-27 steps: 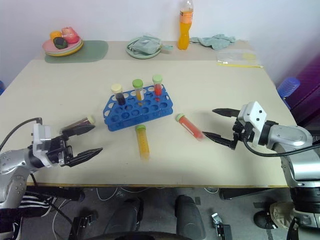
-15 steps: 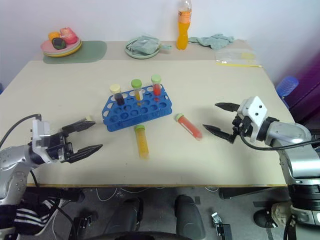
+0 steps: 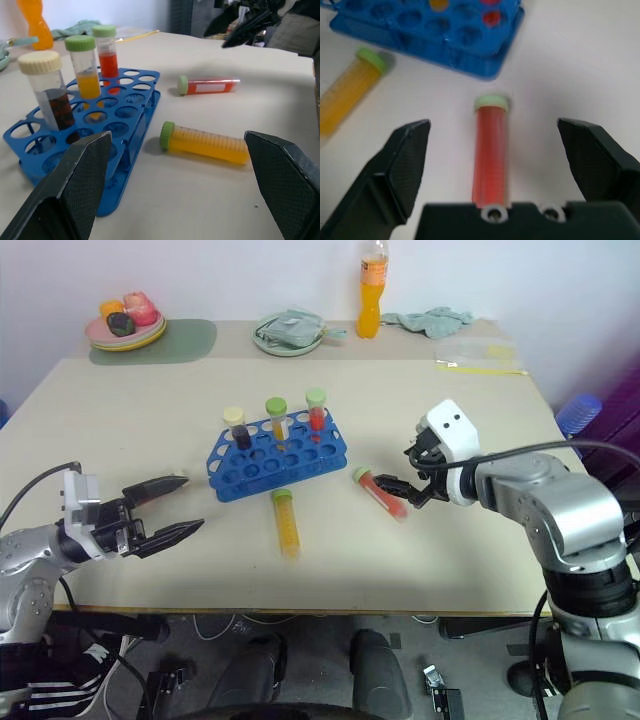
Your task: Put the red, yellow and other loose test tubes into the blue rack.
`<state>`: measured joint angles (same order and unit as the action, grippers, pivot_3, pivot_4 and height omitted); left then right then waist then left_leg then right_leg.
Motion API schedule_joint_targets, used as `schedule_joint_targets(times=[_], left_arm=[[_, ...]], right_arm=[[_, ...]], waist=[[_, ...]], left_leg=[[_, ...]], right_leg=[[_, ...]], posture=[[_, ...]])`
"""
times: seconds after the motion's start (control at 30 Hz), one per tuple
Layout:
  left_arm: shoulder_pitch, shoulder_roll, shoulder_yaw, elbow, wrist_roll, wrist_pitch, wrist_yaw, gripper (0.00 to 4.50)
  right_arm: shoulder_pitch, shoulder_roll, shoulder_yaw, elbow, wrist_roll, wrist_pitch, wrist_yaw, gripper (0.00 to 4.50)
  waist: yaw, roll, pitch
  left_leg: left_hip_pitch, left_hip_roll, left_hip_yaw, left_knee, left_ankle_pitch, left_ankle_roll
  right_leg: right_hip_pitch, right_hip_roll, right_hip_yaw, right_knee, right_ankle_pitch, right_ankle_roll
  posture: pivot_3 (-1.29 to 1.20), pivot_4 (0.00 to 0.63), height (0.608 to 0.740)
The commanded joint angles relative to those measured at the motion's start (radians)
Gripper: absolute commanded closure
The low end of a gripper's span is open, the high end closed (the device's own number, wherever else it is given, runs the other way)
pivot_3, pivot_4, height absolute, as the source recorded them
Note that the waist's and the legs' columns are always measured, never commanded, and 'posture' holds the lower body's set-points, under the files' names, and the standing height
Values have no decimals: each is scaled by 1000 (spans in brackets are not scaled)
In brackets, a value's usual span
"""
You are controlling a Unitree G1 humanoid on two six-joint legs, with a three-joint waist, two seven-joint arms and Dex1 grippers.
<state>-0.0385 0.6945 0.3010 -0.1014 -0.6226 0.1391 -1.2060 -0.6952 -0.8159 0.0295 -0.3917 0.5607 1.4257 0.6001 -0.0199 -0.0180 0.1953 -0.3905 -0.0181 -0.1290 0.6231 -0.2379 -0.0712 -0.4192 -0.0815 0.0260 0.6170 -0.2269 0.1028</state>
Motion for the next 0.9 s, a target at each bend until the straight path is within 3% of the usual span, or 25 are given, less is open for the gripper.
schedule_joint_targets(times=[0.03,0.23,0.5,0.73,0.9], left_arm=[[43,14,37,-66,-19,-10,-3,133],[106,6,63,-109,-39,35,42,133],[215,-36,95,-234,-71,21,82,133],[269,-18,136,-321,-122,62,106,133],[278,-13,151,-338,-131,74,124,133]], right_arm=[[-113,4,62,72,48,180,-29,0],[-181,5,196,179,57,189,-102,0],[-388,87,307,486,254,189,-279,0],[-420,95,390,526,373,189,-362,0],[-413,135,398,530,360,189,-447,0]], waist=[[-4,-1,0],[3,0,0],[-12,0,0],[-12,0,0],[-21,0,0]], left_leg=[[0,0,0,-1,0,0],[-1,0,1,-3,0,0],[-1,1,1,-3,0,0],[-2,0,2,-3,0,0],[-1,0,1,-3,0,0]], right_leg=[[0,0,0,0,0,0],[-3,0,0,-1,0,0],[-3,0,0,1,0,0],[-4,0,0,-1,0,0],[-4,0,0,0,0,0]], posture=[[0,150,740],[0,150,740],[0,150,740],[0,150,740],[0,150,740]])
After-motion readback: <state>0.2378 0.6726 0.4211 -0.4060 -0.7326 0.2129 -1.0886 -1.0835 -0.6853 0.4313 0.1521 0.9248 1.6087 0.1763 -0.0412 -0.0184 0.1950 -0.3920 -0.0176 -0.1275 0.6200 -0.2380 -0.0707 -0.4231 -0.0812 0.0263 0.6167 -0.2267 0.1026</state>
